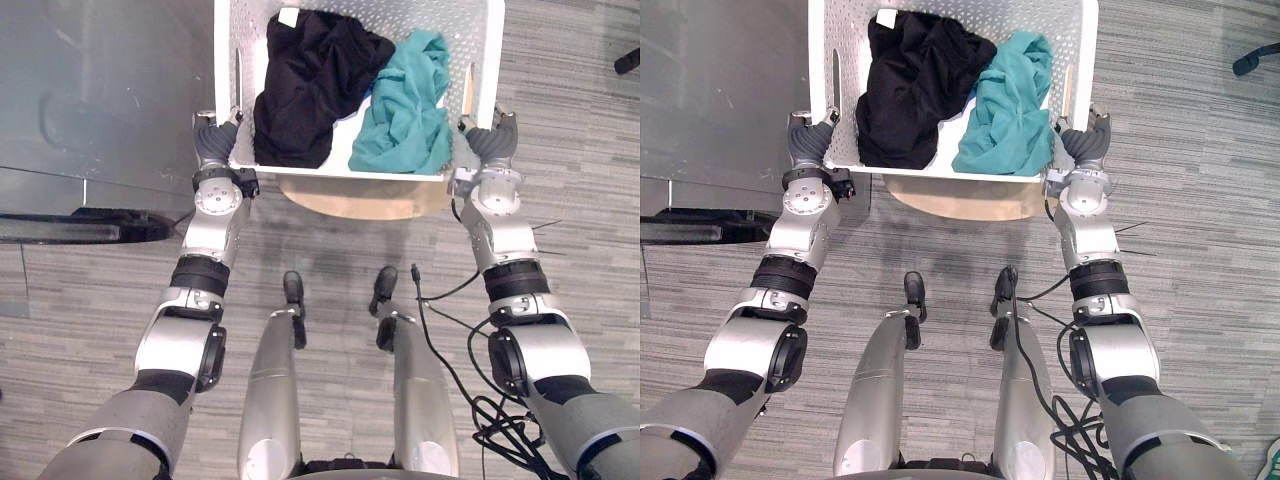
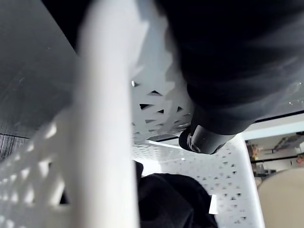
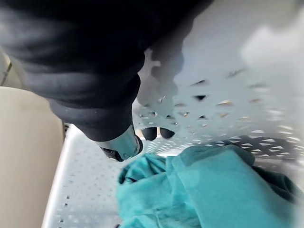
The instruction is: Pick up the laundry basket with both hands and put the clothes into the washing machine.
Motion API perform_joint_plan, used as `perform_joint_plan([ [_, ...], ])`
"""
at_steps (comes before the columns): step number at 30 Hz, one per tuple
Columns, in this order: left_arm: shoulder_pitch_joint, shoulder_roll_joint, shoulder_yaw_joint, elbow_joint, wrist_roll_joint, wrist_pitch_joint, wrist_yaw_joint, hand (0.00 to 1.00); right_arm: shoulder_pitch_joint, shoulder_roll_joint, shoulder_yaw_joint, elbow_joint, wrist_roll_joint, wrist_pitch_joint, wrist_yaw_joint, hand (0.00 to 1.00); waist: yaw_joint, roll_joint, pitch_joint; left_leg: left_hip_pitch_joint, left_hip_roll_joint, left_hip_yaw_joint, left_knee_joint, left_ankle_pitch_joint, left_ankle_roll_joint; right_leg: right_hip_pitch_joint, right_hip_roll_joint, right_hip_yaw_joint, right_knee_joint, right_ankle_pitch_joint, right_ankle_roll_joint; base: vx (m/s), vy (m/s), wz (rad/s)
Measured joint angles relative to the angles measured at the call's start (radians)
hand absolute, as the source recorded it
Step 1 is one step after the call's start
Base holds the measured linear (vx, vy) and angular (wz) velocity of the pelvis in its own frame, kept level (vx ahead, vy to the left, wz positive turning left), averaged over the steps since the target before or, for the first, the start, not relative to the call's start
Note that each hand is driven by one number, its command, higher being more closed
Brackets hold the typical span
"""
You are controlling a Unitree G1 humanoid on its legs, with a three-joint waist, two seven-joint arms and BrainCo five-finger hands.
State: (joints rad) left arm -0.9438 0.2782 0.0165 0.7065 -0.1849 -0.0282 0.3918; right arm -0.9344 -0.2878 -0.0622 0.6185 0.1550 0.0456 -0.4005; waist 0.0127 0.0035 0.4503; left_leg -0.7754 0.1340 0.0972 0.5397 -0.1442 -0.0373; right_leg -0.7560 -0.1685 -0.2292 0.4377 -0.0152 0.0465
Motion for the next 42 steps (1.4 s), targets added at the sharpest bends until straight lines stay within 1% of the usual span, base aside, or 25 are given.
perform_joint_plan([
  [4, -0.009, -0.014, 0.024, 0.000, 0.000, 0.000, 0.013, 0.00, -0.026, 0.020, 0.000, -0.001, 0.001, -0.002, -0.019, 0.00, -0.002, 0.000, 0.000, 0.002, 0.002, 0.001, 0.001, 0.000, 0.000, 0.000, -0.005, -0.012, 0.018, 0.000, 0.000, 0.06, 0.003, 0.06],
  [5, -0.009, -0.027, 0.024, 0.000, 0.000, 0.001, 0.024, 0.00, -0.029, 0.026, -0.001, -0.005, 0.001, -0.009, -0.028, 0.00, -0.003, 0.000, 0.000, 0.007, 0.003, 0.002, 0.002, 0.000, 0.000, 0.002, -0.006, -0.013, 0.024, 0.000, -0.001, 0.04, 0.000, 0.04],
  [6, -0.008, -0.033, 0.024, 0.000, 0.000, 0.001, 0.027, 0.00, -0.032, 0.035, -0.001, -0.012, 0.001, -0.020, -0.033, 0.00, 0.002, 0.000, 0.000, 0.012, 0.002, 0.005, 0.002, 0.000, -0.001, 0.003, -0.008, -0.012, 0.032, -0.001, -0.001, 0.03, -0.003, 0.02],
  [8, 0.003, -0.046, 0.025, -0.004, 0.001, 0.002, 0.031, 0.00, -0.035, 0.068, -0.010, -0.017, 0.000, -0.023, -0.047, 0.00, 0.001, 0.000, 0.000, 0.019, 0.003, 0.006, 0.002, 0.000, -0.001, 0.010, -0.008, -0.012, 0.032, -0.001, -0.001, 0.00, 0.000, 0.00],
  [10, 0.040, -0.051, 0.025, -0.041, 0.003, 0.003, 0.040, 0.00, -0.007, 0.086, -0.017, -0.079, 0.000, -0.025, -0.058, 0.00, 0.001, 0.000, 0.000, 0.028, 0.003, 0.009, 0.003, -0.001, -0.001, 0.019, -0.009, -0.010, 0.032, -0.003, -0.003, 0.00, 0.000, 0.00],
  [12, 0.121, -0.054, 0.026, -0.142, 0.013, 0.003, 0.052, 0.00, 0.086, 0.086, -0.019, -0.208, -0.001, -0.027, -0.077, 0.00, 0.004, 0.000, 0.000, 0.045, 0.002, 0.014, 0.004, -0.001, -0.001, 0.037, -0.011, -0.010, 0.034, -0.017, -0.011, 0.00, -0.016, 0.02],
  [13, 0.141, -0.056, 0.026, -0.171, 0.024, 0.002, 0.056, 0.00, 0.113, 0.086, -0.020, -0.245, -0.003, -0.029, -0.081, 0.00, 0.005, 0.000, 0.000, 0.049, 0.002, 0.014, 0.005, -0.002, -0.002, 0.040, -0.012, -0.010, 0.039, -0.022, -0.011, 0.00, -0.043, 0.09],
  [14, 0.176, -0.057, 0.034, -0.220, 0.039, 0.002, 0.062, 0.00, 0.166, 0.086, -0.028, -0.313, -0.009, -0.038, -0.082, 0.00, 0.005, 0.000, 0.000, 0.053, 0.002, 0.014, 0.014, -0.008, -0.010, 0.044, -0.016, -0.010, 0.057, -0.038, -0.010, 0.00, -0.051, 0.12],
  [15, 0.208, -0.057, 0.040, -0.262, 0.054, 0.002, 0.072, 0.00, 0.215, 0.086, -0.051, -0.374, -0.010, -0.044, -0.084, 0.00, 0.007, 0.000, 0.000, 0.058, 0.004, 0.013, 0.028, -0.014, -0.007, 0.048, -0.019, -0.012, 0.075, -0.057, -0.014, -0.02, -0.068, 0.12],
  [16, 0.227, -0.058, 0.049, -0.285, 0.065, 0.002, 0.074, 0.00, 0.239, 0.086, -0.063, -0.398, -0.010, -0.047, -0.085, 0.00, 0.006, 0.000, 0.000, 0.062, 0.005, 0.012, 0.032, -0.018, -0.005, 0.052, -0.019, -0.013, 0.085, -0.064, -0.014, -0.02, -0.060, 0.14],
  [20, 0.360, -0.072, 0.130, -0.416, 0.111, 0.001, 0.094, 0.00, 0.384, 0.083, -0.148, -0.542, -0.021, -0.078, -0.099, 0.00, 0.003, 0.000, 0.000, 0.079, 0.010, 0.008, 0.050, -0.034, -0.014, 0.068, -0.024, -0.017, 0.116, -0.096, -0.036, -0.04, -0.065, 0.05],
  [21, 0.417, -0.082, 0.148, -0.458, 0.119, 0.001, 0.094, 0.00, 0.445, 0.083, -0.172, -0.590, -0.045, -0.082, -0.098, 0.00, 0.005, 0.000, 0.000, 0.086, 0.012, 0.009, 0.053, -0.035, -0.014, 0.075, -0.023, -0.018, 0.121, -0.099, -0.035, -0.02, -0.042, 0.01],
  [23, 0.503, -0.102, 0.152, -0.523, 0.120, 0.000, 0.092, 0.00, 0.521, 0.083, -0.179, -0.635, -0.051, -0.086, -0.094, 0.00, 0.006, 0.000, 0.000, 0.105, 0.015, 0.008, 0.052, -0.035, -0.014, 0.096, -0.022, -0.021, 0.120, -0.101, -0.035, 0.01, -0.033, 0.03],
  [26, 0.633, -0.172, 0.142, -0.603, 0.119, -0.009, 0.078, 0.00, 0.654, 0.089, -0.174, -0.685, -0.089, -0.087, -0.063, 0.00, 0.018, 0.001, -0.001, 0.166, 0.012, 0.010, 0.033, -0.038, -0.017, 0.155, -0.025, -0.028, 0.116, -0.111, -0.030, 0.04, -0.033, 0.10],
  [27, 0.693, -0.204, 0.132, -0.623, 0.116, -0.026, 0.049, 0.00, 0.724, 0.101, -0.174, -0.711, -0.102, -0.088, -0.035, 0.00, 0.029, 0.002, -0.002, 0.206, 0.007, 0.012, 0.012, -0.039, -0.018, 0.191, -0.029, -0.035, 0.111, -0.121, -0.032, 0.06, -0.038, 0.16],
  [29, 0.788, -0.234, 0.105, -0.639, 0.106, -0.038, 0.009, 0.00, 0.818, 0.135, -0.168, -0.728, -0.129, -0.089, 0.003, 0.00, 0.031, 0.006, -0.011, 0.261, 0.003, 0.011, -0.015, -0.039, -0.018, 0.246, -0.037, -0.050, 0.106, -0.137, -0.027, 0.08, -0.055, 0.26],
  [30, 0.855, -0.248, 0.082, -0.639, 0.095, -0.040, -0.019, 0.00, 0.880, 0.157, -0.162, -0.725, -0.130, -0.089, 0.027, 0.00, 0.032, 0.008, -0.045, 0.279, 0.000, 0.010, -0.031, -0.039, -0.019, 0.263, -0.041, -0.060, 0.100, -0.145, -0.023, 0.10, -0.064, 0.26],
  [31, 0.888, -0.253, 0.072, -0.638, 0.087, -0.042, -0.030, 0.00, 0.913, 0.168, -0.159, -0.719, -0.131, -0.089, 0.038, 0.00, 0.033, 0.009, -0.062, 0.289, -0.002, 0.011, -0.043, -0.037, -0.020, 0.272, -0.043, -0.063, 0.097, -0.147, -0.021, 0.13, -0.063, 0.21],
  [32, 0.950, -0.263, 0.060, -0.628, 0.073, -0.046, -0.058, 0.00, 0.964, 0.185, -0.155, -0.706, -0.139, -0.089, 0.060, 0.00, 0.033, 0.013, -0.093, 0.314, -0.007, 0.007, -0.058, -0.036, -0.019, 0.296, -0.046, -0.070, 0.092, -0.156, -0.016, 0.20, -0.061, 0.19],
  [33, 0.993, -0.271, 0.058, -0.593, 0.059, -0.048, -0.089, 0.00, 1.005, 0.197, -0.156, -0.671, -0.146, -0.091, 0.085, 0.00, 0.033, 0.018, -0.113, 0.358, -0.012, 0.004, -0.083, -0.033, -0.018, 0.337, -0.048, -0.077, 0.080, -0.162, -0.011, 0.20, -0.054, 0.18],
  [34, 1.014, -0.273, 0.057, -0.567, 0.058, -0.048, -0.102, 0.00, 1.022, 0.202, -0.156, -0.642, -0.149, -0.092, 0.098, 0.00, 0.034, 0.020, -0.127, 0.377, -0.014, 0.004, -0.095, -0.033, -0.018, 0.356, -0.049, -0.081, 0.072, -0.165, -0.008, 0.17, -0.038, 0.15],
  [36, 1.065, -0.271, 0.053, -0.441, 0.056, -0.047, -0.154, 0.00, 1.071, 0.206, -0.157, -0.508, -0.159, -0.091, 0.143, 0.00, 0.038, 0.025, -0.175, 0.454, -0.026, -0.003, -0.144, -0.027, -0.024, 0.426, -0.053, -0.093, 0.051, -0.176, 0.006, 0.14, -0.022, 0.14],
  [37, 1.071, -0.271, 0.053, -0.409, 0.056, -0.046, -0.162, 0.00, 1.078, 0.204, -0.157, -0.480, -0.159, -0.091, 0.150, 0.00, 0.039, 0.027, -0.188, 0.465, -0.029, -0.006, -0.155, -0.025, -0.026, 0.437, -0.055, -0.097, 0.046, -0.177, 0.007, 0.14, -0.016, 0.18],
  [39, 1.085, -0.265, 0.056, -0.235, 0.061, -0.040, -0.206, 0.00, 1.096, 0.204, -0.162, -0.325, -0.163, -0.085, 0.184, 0.00, 0.035, 0.038, -0.229, 0.526, -0.036, -0.017, -0.207, -0.015, -0.033, 0.501, -0.055, -0.118, 0.009, -0.181, 0.014, 0.15, -0.003, 0.19],
  [42, 1.084, -0.257, 0.076, -0.093, 0.071, -0.030, -0.219, 0.00, 1.095, 0.204, -0.163, -0.197, -0.160, -0.083, 0.207, 0.00, 0.033, 0.040, -0.253, 0.575, -0.046, -0.044, -0.250, -0.002, -0.035, 0.555, -0.057, -0.142, -0.017, -0.186, 0.022, 0.10, -0.008, 0.29],
])
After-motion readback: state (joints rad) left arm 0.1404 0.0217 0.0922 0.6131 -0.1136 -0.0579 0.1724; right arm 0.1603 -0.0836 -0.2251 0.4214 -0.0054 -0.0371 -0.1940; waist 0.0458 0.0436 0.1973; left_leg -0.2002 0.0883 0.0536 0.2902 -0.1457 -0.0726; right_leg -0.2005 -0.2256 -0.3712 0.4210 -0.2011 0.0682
